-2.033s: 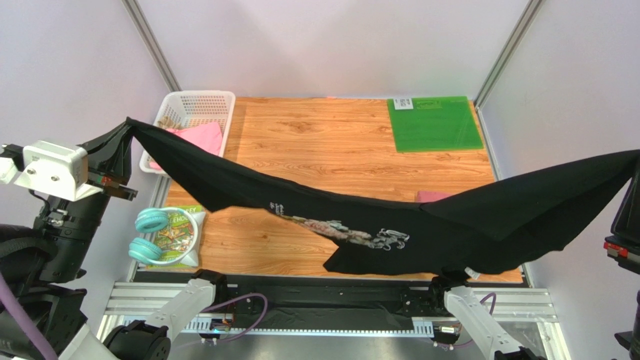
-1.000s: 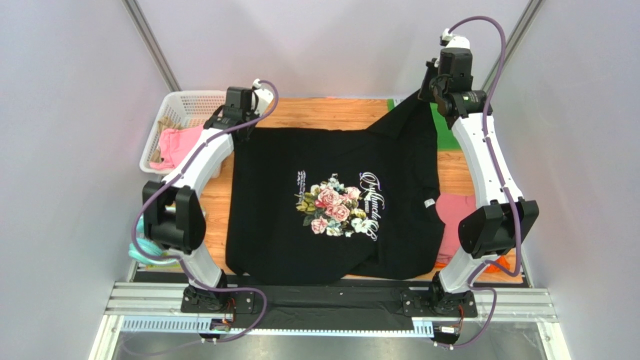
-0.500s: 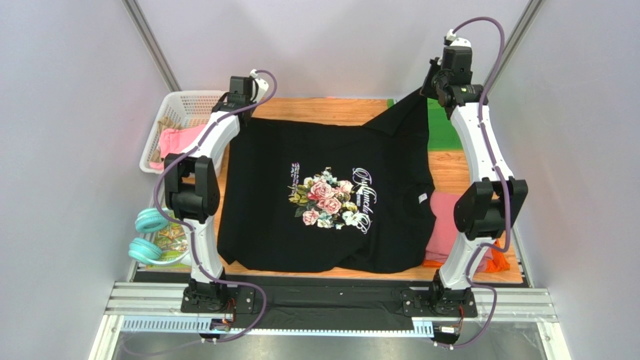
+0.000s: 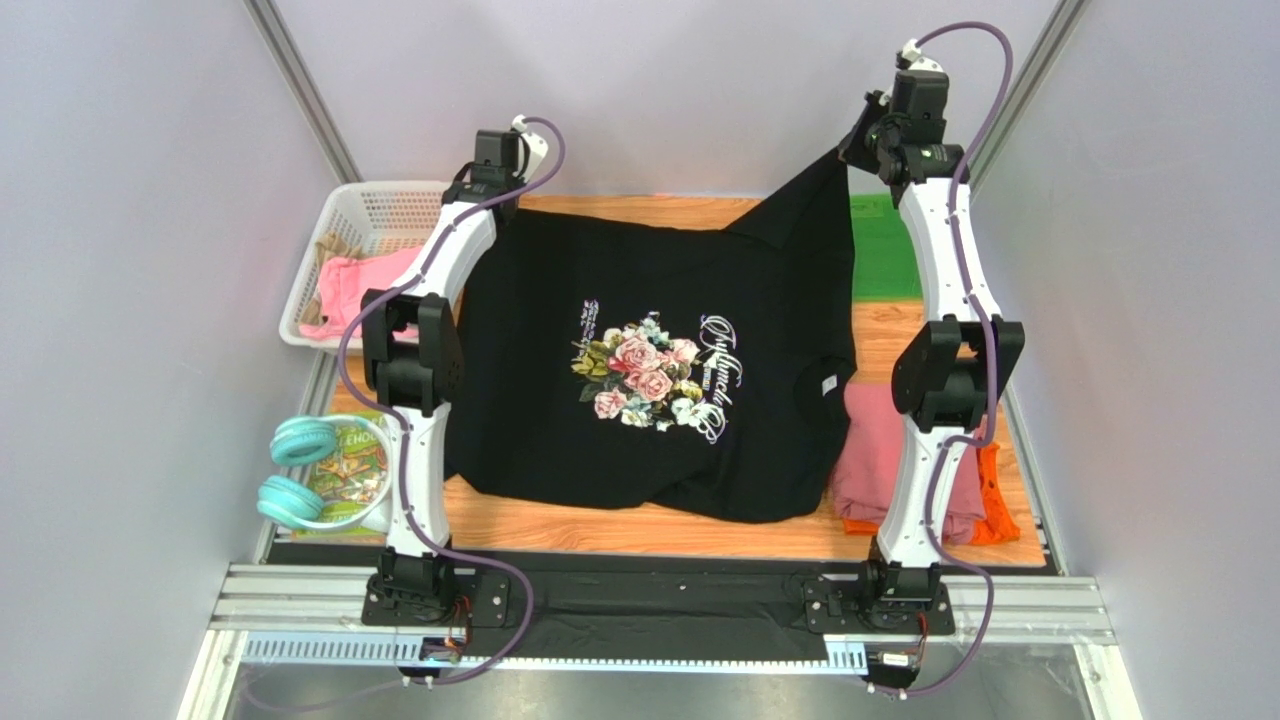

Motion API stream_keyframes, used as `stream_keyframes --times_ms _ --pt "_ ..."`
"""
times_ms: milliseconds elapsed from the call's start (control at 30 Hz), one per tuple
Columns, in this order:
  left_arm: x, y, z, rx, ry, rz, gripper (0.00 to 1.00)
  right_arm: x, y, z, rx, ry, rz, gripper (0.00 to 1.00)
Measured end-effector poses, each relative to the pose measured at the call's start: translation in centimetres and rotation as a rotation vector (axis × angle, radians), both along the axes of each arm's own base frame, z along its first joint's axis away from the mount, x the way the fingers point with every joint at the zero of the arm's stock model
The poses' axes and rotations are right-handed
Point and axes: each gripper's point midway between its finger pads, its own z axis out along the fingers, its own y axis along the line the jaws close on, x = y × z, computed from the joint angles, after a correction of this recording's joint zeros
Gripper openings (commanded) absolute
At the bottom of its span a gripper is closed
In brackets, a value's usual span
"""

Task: Fold and stack the t-shirts
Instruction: Fold the flattened tshirt in 1/3 of the way

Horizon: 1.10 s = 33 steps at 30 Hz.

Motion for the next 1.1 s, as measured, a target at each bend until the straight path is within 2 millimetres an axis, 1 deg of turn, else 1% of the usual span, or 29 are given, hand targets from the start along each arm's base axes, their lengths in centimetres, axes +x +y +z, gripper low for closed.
stream_keyframes --times_ms 167,267,333,400,467,533,600,633,733,833,967,1033,1100 --pt "-0.4 0.2 -0.8 0.008 0.015 0.001 0.0 0.0 0.0 0.3 0.046 -0.004 0.021 0.0" --pt "-2.5 0.4 -2.9 0.013 0.075 -0.003 0.0 -0.2 0.5 0.1 0.072 0.008 0.043 0.0" --pt "-4.7 0.6 -4.5 0.016 0.13 -0.012 0.0 -0.7 0.9 -0.6 0.09 0.03 0.059 0.0" --pt "-6.9 0.8 -5.5 0.015 0.167 -0.02 0.0 -1.9 1.5 -2.0 0.106 0.083 0.071 0.0" --pt "-9.0 1.0 -5.5 0.013 0.187 -0.027 0.0 -3.9 1.9 -3.9 0.117 0.148 0.076 0.0" --pt "-10.2 1.1 -4.6 0.006 0.174 -0.033 0.0 -6.3 2.3 -5.5 0.126 0.213 0.077 0.0" --pt "-10.9 1.0 -3.1 -0.004 0.141 -0.04 0.0 -8.5 2.6 -6.2 0.128 0.247 0.079 0.0" --pt "-11.2 1.0 -2.3 -0.009 0.124 -0.043 0.0 -9.7 2.7 -6.2 0.129 0.258 0.081 0.0" --pt "-11.3 1.0 -0.4 -0.019 0.074 -0.048 0.0 -12.1 3.2 -5.1 0.126 0.247 0.088 0.0" --pt "-11.3 0.9 0.5 -0.024 0.044 -0.05 0.0 -14.6 4.1 -2.6 0.118 0.201 0.107 0.0" --pt "-11.6 0.9 0.0 -0.026 0.053 -0.055 0.0 -17.5 5.4 0.8 0.111 0.125 0.143 0.0" --pt "-12.0 0.9 -0.7 -0.027 0.069 -0.058 0.0 -18.9 5.9 1.6 0.108 0.104 0.154 0.0" --pt "-12.4 0.9 -1.2 -0.026 0.085 -0.06 0.0 -20.6 6.1 1.6 0.102 0.099 0.159 0.0"
